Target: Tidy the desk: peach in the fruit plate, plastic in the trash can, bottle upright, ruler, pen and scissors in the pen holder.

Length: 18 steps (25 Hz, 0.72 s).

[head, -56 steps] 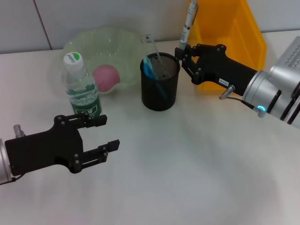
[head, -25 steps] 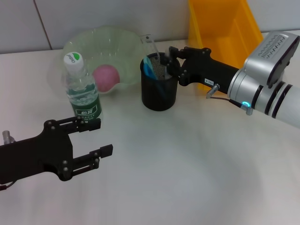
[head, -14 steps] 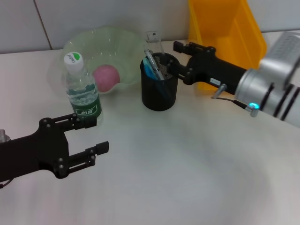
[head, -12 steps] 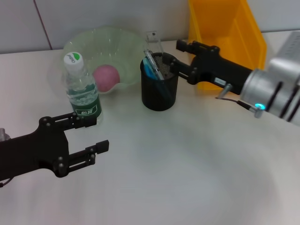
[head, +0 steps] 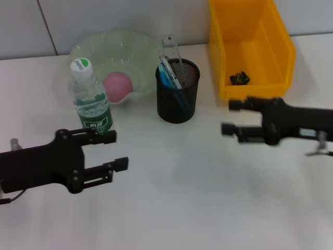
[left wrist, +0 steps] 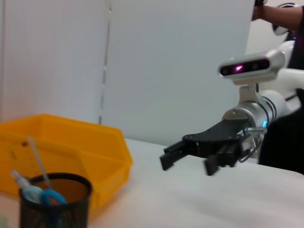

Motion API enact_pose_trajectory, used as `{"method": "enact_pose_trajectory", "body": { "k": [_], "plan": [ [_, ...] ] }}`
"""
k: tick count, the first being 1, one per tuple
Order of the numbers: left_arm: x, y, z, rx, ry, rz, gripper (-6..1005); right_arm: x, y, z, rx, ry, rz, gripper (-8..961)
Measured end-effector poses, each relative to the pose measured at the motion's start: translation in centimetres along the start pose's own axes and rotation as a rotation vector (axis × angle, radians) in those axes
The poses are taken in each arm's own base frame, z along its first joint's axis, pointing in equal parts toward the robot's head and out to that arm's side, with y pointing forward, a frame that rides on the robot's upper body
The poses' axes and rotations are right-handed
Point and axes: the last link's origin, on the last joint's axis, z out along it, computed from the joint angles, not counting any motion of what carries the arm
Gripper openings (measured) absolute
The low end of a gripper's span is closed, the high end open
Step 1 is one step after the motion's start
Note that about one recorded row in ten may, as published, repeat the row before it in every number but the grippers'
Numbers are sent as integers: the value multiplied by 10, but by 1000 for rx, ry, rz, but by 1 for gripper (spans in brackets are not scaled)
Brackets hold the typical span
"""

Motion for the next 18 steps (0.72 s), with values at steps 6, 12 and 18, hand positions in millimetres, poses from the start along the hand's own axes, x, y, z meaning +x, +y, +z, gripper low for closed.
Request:
{"method": "enact_pose_trajectory", "body": {
  "k": [6,12,18],
  "plan": [
    [0,-5,14,-80,-44,-55,616,5,4,-31,-14,33,35,818],
    [1,-5,15,-88,-46,-60,616,12,8,-34,-17,53,45,816],
    [3,-3,17,-110,-45,-60,616,17,11,-35,-21,62,53,816]
  ]
}}
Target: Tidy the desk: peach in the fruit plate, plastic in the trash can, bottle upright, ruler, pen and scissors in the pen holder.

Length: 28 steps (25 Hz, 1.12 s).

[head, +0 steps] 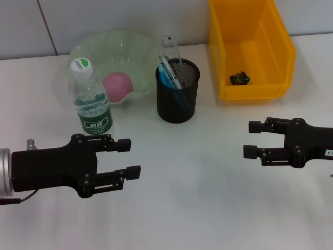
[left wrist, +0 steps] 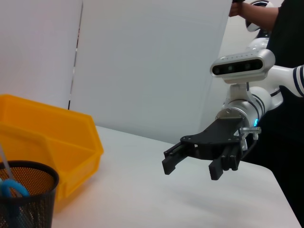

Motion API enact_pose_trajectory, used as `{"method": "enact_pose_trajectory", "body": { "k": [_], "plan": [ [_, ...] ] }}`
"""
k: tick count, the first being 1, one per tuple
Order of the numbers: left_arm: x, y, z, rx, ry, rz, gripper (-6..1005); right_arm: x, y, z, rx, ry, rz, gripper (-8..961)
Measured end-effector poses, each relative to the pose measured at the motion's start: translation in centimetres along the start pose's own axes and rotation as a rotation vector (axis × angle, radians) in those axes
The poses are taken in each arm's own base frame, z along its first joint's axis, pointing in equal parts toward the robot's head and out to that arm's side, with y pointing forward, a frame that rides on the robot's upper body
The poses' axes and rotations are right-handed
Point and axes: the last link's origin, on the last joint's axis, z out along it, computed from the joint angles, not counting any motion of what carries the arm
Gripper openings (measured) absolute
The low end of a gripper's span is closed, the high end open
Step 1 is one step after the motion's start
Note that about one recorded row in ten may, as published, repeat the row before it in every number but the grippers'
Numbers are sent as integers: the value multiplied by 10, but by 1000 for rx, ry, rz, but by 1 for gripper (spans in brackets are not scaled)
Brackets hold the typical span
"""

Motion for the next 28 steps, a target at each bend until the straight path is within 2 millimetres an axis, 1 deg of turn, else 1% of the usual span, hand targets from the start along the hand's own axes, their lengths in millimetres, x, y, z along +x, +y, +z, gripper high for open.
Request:
{"method": "enact_pose_trajectory", "body": {
  "k": [7,14,18,22,27,28],
  "plan": [
    [-1,1,-2,0,1,-3,616,-2,1,4,-18,5,-8,816],
    [-3,0,-4,2,-16,-4,616,0,1,11,-48,58,-2,816],
    [-7,-2,2,-12,-78,-1,616,4,5,15,-62,69,7,816],
    [-7,-4,4,-17,-99,-3,616,8,5,15,-62,82,17,816],
    [-9,-8,-2,6,-116,-5,616,8,5,14,-54,84,38,816],
    [-9,-10,-5,23,-112,-5,616,8,4,13,-48,83,41,816]
  ]
}}
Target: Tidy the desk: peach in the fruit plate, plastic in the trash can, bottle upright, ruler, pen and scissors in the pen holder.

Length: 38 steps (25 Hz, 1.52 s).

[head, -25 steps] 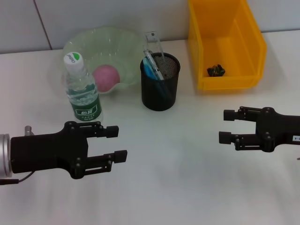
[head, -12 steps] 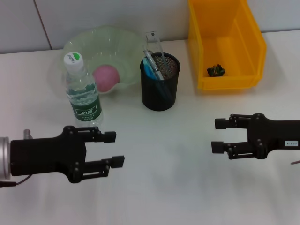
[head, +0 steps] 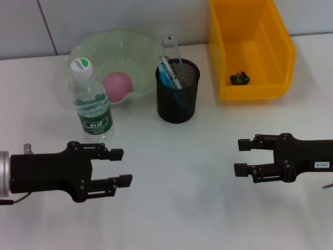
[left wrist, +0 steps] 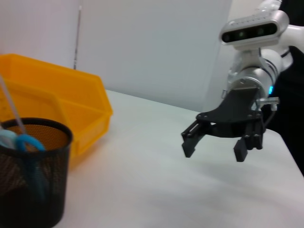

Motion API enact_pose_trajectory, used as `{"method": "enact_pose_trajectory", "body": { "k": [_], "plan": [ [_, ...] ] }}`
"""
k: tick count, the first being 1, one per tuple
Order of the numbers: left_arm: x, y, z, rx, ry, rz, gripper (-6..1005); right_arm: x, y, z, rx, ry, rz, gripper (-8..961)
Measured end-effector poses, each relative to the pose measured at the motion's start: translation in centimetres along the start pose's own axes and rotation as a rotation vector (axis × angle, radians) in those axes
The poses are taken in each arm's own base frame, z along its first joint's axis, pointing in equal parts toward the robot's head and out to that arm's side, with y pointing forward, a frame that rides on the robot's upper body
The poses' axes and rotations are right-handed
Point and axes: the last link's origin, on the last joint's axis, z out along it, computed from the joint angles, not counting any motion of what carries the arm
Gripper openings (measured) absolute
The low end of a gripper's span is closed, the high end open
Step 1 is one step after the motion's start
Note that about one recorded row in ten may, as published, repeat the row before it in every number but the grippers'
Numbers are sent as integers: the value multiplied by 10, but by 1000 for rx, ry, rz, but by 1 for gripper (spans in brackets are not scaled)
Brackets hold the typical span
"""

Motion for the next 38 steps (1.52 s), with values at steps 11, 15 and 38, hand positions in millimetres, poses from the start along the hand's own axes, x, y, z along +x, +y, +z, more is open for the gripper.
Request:
{"method": "enact_pose_trajectory", "body": {
  "k": [11,15,38],
  "plan": [
    [1,-1,0,10,16,-3,616,-4,-3,-4,15,-8,4,817],
    [2,0,3,8,22,-5,616,-6,-4,-4,15,-5,-7,817],
    [-4,6,2,-17,34,-36,616,-10,-5,-1,5,5,-20,817]
  ]
}}
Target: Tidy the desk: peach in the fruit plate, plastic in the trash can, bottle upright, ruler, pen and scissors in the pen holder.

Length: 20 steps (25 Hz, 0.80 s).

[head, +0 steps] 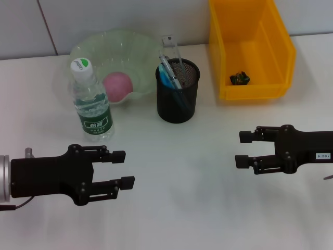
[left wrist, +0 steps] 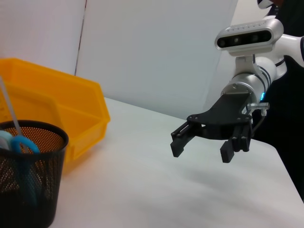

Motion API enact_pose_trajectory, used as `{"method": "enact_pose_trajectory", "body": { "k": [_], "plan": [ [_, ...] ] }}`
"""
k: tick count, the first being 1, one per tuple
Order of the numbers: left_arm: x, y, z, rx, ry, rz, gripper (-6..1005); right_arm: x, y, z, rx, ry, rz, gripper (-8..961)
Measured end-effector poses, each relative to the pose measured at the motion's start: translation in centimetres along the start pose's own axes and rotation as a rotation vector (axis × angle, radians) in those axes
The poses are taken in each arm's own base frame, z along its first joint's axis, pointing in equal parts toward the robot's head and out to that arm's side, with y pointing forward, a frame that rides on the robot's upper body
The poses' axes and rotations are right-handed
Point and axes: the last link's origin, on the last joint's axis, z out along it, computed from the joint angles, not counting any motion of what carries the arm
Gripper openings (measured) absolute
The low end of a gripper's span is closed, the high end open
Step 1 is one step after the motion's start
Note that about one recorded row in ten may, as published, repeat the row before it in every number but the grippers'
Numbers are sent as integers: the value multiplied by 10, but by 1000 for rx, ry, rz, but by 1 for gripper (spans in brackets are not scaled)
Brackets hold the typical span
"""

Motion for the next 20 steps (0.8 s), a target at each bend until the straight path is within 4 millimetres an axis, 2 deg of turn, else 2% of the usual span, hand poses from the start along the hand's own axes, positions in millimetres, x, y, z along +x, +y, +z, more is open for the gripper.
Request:
{"method": "enact_pose_trajectory", "body": {
  "k": [20],
  "plan": [
    [3,-1,-8,10,22,5,616,-6,0,1,-13,-11,2,816]
  ]
}}
